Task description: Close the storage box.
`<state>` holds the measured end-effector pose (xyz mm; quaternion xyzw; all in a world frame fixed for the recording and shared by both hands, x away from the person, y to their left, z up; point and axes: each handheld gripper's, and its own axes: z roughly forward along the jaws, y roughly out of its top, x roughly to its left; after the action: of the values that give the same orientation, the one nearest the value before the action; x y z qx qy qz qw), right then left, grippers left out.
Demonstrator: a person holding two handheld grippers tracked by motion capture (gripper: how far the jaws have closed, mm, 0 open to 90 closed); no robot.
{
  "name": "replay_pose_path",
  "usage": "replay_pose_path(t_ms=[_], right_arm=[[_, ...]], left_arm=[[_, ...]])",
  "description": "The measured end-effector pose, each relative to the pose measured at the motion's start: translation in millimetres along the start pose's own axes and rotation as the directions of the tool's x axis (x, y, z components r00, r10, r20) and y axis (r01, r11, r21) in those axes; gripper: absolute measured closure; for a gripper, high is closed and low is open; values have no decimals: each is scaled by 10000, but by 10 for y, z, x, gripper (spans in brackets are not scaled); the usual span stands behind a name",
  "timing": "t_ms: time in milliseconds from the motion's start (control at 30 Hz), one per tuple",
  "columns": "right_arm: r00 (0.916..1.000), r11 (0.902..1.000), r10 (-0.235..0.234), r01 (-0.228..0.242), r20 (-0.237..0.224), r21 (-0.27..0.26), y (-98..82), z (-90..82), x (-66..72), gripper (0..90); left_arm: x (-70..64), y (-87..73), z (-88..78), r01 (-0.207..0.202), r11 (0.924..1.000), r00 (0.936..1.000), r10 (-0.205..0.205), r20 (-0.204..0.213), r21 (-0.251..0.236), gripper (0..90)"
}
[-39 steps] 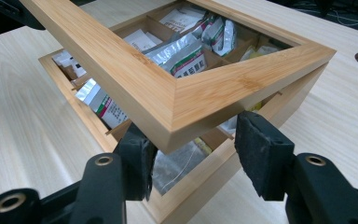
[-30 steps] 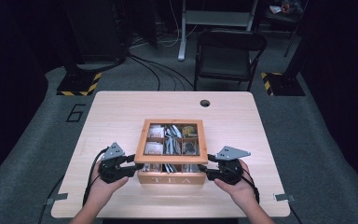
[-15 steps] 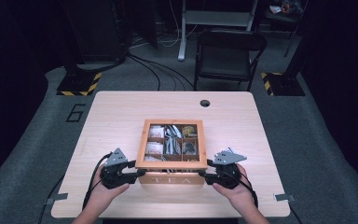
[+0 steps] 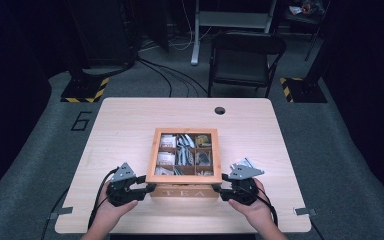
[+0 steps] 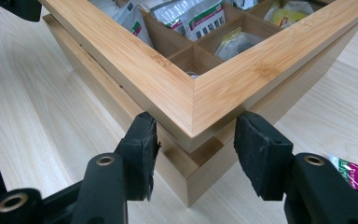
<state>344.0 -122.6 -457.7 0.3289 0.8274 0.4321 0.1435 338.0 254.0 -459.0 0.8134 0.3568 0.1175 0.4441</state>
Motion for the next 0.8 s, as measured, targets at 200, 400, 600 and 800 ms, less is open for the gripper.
replay_pose_path(t_ms=[200,400,600,800], right_arm=[[10000,10000,33,-33,4,-24,-16,5,4,489],[10000,9999,-58,58,54,86,-44,-2,11,488],[9995,9993,-300,299,19,209,-88,-21,21,480],[10000,9997,-36,38,88,-255,-91,-166,-13,445]], left_arm=[[-13,-11,-6,26,10000,10000,-26,-31,27,538],[-4,-50,-15,155,9998,9998,-156,101,114,524],[11,-79,-83,373,9993,9985,-371,402,-54,493],[49,-35,-175,392,9982,9992,-390,50,-444,458]])
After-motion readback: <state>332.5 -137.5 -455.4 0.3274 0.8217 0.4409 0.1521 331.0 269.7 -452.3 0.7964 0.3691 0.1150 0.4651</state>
